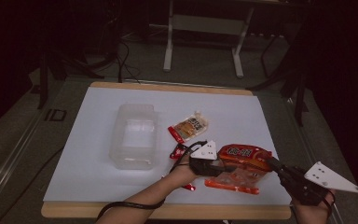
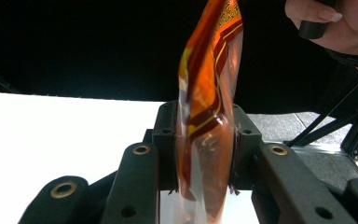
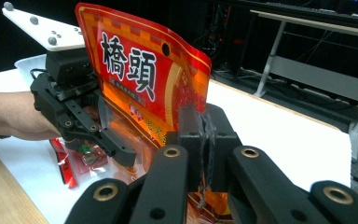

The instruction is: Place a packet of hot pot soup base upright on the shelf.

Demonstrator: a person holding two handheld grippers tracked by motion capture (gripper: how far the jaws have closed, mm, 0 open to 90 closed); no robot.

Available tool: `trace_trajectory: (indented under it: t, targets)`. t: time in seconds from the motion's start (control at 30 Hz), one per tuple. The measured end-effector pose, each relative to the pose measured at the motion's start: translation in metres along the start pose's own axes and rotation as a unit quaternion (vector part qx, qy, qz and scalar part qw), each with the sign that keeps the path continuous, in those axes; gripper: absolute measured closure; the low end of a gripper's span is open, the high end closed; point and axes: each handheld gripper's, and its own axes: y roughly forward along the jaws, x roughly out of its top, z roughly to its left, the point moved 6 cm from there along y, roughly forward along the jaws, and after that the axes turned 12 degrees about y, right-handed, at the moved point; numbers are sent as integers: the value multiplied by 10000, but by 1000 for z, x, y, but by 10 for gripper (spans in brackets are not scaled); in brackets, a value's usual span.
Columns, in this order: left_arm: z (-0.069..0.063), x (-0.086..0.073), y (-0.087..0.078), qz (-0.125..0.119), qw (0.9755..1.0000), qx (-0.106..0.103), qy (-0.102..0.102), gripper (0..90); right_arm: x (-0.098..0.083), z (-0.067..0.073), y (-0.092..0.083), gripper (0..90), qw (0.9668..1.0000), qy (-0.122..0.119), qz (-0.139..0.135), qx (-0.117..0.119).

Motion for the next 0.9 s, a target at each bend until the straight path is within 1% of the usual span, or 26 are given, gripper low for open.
trace_trajectory:
  t: [0.07, 0.13, 0.23, 0.27, 0.3, 0.37, 0.43, 0.5, 0.57, 0.67, 0.73, 0.77, 0.8, 0.83, 0.9]
  targets:
    - [-1, 1, 0, 24, 10000, 25, 24, 711, 0, 0, 0, 875, 10000, -9, 0, -2]
    - [-1, 4, 0, 28, 10000, 36, -10, 712, 2, 0, 0, 875, 10000, -38, 4, -35]
    - [-1, 11, -2, -24, 10000, 18, -25, 714, 6, -1, -3, 872, 10000, -31, -64, -39]
    - [-1, 11, -2, -24, 10000, 18, -25, 714, 6, -1, -3, 872, 10000, -31, -64, -39]
    - [-2, 16, -3, -59, 10000, -3, -20, 714, 8, -1, -4, 868, 9999, -39, -83, -42]
    - [-3, 20, -5, -102, 9999, -3, -18, 715, 13, -2, -8, 843, 9998, -32, -171, -43]
    - [-2, 22, -7, -94, 10000, 33, -9, 715, 16, -2, -9, 830, 9997, 18, -240, -23]
    - [-1, 23, -10, -88, 9999, 46, 8, 716, 16, -2, -9, 828, 9997, 49, -248, -13]
    - [1, 25, -13, -78, 9999, 68, 25, 716, 18, -2, -8, 806, 9996, 35, -274, -49]
    - [5, 30, -19, -172, 9997, 155, -44, 716, 23, -1, -11, 788, 9990, 73, -435, -66]
    - [9, 35, -23, -252, 9994, 227, -75, 716, 29, 0, -14, 723, 9984, 93, -565, -22]
    - [11, 38, -25, -292, 9992, 276, -73, 716, 31, 1, -16, 709, 9980, 89, -628, 8]
    - [13, 41, -27, -329, 9989, 325, -89, 716, 33, 3, -17, 684, 9979, 54, -652, -5]
    - [15, 44, -30, -360, 9986, 378, -53, 716, 34, 4, -18, 645, 9977, 22, -683, -30]
    - [18, 51, -35, -433, 9979, 480, -80, 716, 36, 7, -19, 622, 9973, 13, -735, 8]
